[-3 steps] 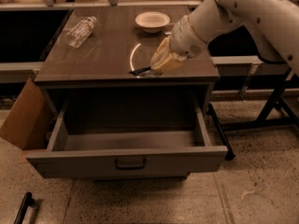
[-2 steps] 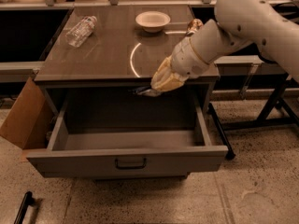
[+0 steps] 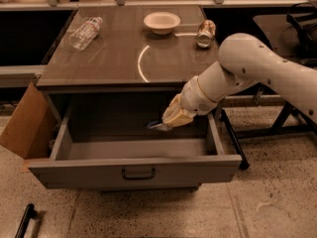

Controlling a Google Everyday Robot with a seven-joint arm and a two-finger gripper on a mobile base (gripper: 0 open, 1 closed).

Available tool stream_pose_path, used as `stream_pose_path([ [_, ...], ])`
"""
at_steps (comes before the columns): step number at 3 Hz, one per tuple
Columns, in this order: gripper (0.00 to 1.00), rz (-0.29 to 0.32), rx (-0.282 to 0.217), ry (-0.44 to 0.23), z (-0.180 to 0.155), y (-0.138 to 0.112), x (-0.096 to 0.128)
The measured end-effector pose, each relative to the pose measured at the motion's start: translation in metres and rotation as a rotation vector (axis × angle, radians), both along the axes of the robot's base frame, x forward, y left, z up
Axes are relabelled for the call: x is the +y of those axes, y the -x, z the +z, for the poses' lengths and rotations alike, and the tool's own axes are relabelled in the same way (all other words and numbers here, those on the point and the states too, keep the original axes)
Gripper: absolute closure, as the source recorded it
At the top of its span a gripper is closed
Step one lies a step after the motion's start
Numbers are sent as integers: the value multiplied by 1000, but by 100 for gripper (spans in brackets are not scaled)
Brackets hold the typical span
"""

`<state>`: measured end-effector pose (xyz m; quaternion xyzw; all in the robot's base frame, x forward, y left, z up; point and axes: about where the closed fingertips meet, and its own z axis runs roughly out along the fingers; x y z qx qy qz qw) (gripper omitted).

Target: Place rxbar blueberry into top drawer

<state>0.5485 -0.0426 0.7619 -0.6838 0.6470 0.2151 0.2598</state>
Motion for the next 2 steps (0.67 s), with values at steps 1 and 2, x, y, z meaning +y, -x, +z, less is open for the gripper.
stream_pose_path([
  [1,100,-61,13,7,-23,-8,-5],
  [2,75,-146,19,-8,-39,-21,-13],
])
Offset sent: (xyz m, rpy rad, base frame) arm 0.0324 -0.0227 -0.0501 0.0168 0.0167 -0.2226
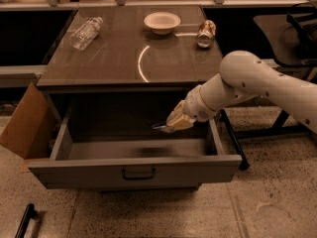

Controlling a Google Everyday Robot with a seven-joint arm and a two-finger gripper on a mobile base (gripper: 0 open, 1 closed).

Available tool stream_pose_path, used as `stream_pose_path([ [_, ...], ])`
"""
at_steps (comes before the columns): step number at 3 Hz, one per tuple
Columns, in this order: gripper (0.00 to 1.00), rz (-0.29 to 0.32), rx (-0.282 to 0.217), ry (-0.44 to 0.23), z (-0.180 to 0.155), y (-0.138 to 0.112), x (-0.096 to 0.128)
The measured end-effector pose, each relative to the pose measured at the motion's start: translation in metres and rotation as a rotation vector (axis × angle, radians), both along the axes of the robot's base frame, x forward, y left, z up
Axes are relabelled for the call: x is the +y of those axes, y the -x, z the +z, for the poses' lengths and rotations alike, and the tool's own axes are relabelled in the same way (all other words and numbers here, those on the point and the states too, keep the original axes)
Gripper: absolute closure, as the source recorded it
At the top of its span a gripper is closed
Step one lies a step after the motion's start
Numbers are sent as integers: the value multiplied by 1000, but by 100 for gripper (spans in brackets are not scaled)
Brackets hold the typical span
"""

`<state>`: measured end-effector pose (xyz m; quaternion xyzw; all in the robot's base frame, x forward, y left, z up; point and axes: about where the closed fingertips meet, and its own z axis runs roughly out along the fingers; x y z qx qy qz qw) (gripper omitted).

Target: Place rxbar blueberry into top drawer

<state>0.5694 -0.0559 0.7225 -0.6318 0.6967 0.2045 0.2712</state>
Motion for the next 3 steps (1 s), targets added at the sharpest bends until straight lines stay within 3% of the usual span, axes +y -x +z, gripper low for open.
stream_pose_path([
  [2,28,-53,5,-22,-9,-7,-8],
  [3,0,-64,-4,-35,-6,-7,-13],
])
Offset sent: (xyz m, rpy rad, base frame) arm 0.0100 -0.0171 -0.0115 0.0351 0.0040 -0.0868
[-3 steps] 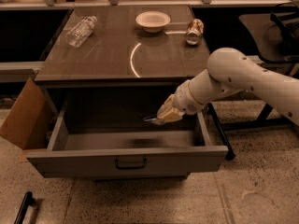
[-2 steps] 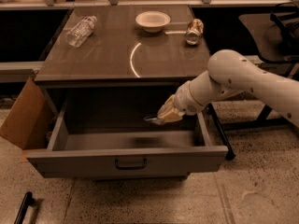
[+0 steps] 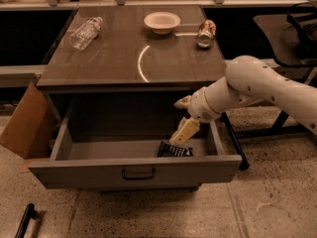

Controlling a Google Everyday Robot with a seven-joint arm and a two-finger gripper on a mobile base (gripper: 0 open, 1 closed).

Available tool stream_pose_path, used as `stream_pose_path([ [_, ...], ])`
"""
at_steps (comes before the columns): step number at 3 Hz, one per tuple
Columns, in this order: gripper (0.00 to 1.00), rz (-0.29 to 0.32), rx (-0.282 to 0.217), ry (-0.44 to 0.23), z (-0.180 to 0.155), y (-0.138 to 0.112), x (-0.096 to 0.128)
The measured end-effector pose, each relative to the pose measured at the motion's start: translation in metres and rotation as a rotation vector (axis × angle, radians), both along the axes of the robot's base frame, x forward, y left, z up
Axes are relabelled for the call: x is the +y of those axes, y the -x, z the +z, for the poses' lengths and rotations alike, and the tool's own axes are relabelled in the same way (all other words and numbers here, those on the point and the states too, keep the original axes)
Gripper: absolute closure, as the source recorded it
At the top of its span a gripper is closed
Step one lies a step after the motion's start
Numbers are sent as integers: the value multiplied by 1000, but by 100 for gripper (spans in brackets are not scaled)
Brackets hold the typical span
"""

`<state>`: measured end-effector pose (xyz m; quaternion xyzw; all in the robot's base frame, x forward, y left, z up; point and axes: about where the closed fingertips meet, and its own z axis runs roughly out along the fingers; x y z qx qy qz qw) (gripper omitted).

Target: Place rxbar blueberry into top drawer

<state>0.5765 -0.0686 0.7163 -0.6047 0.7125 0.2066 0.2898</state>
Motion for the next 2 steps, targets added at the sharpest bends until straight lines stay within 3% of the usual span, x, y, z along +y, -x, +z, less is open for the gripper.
stream_pose_path([
  [1,0,-9,-17,-7,9,2,-7],
  [2,0,-29,-74,-15,46,15,-29],
])
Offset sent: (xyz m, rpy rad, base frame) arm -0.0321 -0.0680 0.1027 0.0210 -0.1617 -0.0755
